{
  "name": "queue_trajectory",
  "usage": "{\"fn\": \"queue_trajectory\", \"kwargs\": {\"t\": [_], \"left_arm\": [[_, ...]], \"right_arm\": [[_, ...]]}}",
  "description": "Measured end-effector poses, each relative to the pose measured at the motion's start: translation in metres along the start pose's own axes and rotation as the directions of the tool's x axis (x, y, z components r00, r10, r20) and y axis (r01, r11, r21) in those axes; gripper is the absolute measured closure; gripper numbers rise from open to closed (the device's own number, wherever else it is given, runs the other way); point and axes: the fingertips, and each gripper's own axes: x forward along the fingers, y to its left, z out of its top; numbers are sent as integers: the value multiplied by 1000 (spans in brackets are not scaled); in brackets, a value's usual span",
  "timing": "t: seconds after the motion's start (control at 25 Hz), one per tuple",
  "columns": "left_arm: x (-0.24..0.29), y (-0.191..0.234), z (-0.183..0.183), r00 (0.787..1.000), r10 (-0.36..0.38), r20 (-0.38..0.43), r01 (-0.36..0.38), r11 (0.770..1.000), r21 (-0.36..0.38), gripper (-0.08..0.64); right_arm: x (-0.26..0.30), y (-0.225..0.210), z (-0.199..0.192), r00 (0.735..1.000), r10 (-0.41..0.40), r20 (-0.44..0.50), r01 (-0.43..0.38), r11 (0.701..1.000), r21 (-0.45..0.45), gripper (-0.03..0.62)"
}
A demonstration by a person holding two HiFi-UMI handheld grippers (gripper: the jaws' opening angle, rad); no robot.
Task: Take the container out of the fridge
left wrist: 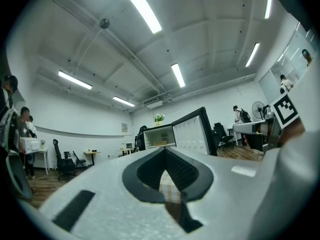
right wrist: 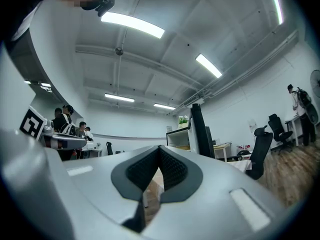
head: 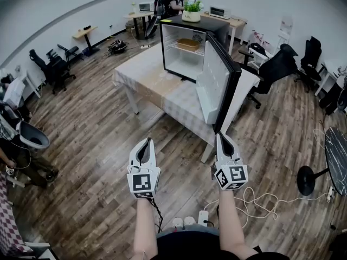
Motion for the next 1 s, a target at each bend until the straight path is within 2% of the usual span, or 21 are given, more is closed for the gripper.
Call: {"fn": "queue_trajectory", "kwargs": {"t": [0.32, 0.4, 0.52, 0.72, 1.0], "left_arm": [[-1, 15, -11, 1000, 2, -18, -2, 1000, -15, 554], [0, 17, -15, 1000, -1, -21, 1, 1000, -22, 554], [1, 22, -19, 1000, -6, -25, 5, 999, -31, 555], [3, 33, -26, 1000, -12, -25, 10, 999, -49, 554], [10, 46, -23, 1000, -19, -5, 19, 999, -45, 554]], "right_arm": [[9, 15, -7, 1000, 16, 3, -16, 1000, 19, 584], [11, 19, -11, 1000, 30, -4, -30, 999, 27, 534], [15, 26, -15, 999, 41, -11, -40, 999, 21, 517], [24, 38, -20, 998, 57, -21, -57, 998, 6, 439], [37, 48, -20, 998, 68, -13, -68, 998, -12, 383]]}}
